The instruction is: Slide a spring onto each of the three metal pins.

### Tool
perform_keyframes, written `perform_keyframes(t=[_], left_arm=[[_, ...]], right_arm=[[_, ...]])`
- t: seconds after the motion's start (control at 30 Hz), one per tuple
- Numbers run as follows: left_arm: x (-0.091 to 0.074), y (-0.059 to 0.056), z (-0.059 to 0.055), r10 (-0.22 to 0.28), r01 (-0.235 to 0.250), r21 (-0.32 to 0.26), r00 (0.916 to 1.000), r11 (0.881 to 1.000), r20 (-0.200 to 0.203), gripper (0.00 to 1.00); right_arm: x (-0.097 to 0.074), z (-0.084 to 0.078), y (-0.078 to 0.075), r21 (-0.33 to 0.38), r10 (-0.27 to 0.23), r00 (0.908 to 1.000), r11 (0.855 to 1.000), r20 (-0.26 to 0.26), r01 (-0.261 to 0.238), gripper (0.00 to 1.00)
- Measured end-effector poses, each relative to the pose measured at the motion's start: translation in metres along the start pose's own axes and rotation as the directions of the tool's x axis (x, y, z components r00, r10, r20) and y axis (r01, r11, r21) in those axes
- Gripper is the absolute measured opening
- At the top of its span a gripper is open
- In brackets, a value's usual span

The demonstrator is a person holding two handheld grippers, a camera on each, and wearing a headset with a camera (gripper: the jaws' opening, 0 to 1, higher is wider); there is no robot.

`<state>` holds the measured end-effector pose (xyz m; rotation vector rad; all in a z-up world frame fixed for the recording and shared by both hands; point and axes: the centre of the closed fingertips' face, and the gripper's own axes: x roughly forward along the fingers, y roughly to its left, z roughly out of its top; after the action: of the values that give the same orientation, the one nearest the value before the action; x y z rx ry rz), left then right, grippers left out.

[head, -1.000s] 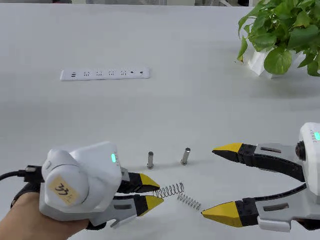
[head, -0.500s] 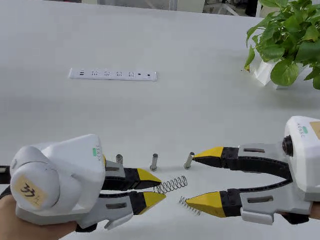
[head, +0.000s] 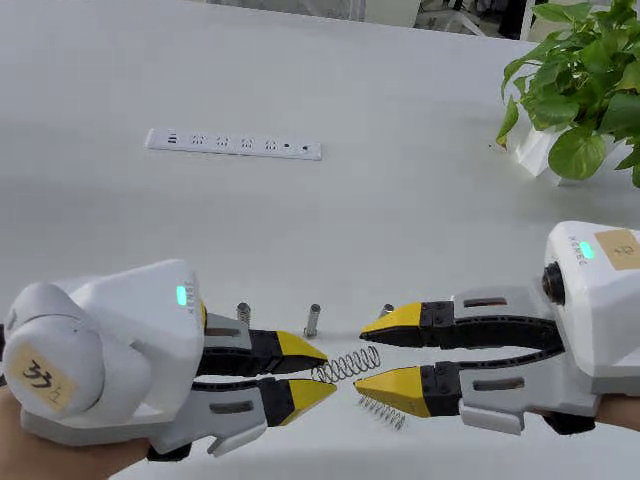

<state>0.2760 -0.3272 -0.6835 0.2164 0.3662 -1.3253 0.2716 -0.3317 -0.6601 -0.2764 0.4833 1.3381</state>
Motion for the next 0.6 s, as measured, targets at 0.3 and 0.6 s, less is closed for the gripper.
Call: perform_keyframes(t=[0.3,0.6], left_arm=[[-0.0021,-0.0004,-0.0001,0.003,-0.003,-0.008,1.0000,1.000,0.007,0.07],[-0.0028,-0.0027,-0.0010,-0.003,0.003,-0.013,0.9999,1.000,0.012,0.07]], right_arm=[[0.0008,0.0010,0.0007,-0.015,0.013,0.9998,1.000,-0.013,-0.013,0.07],[0.0026,0.0009,0.0013,-0.027,0.020,0.9993,0.999,-0.032,-0.021,0.06]])
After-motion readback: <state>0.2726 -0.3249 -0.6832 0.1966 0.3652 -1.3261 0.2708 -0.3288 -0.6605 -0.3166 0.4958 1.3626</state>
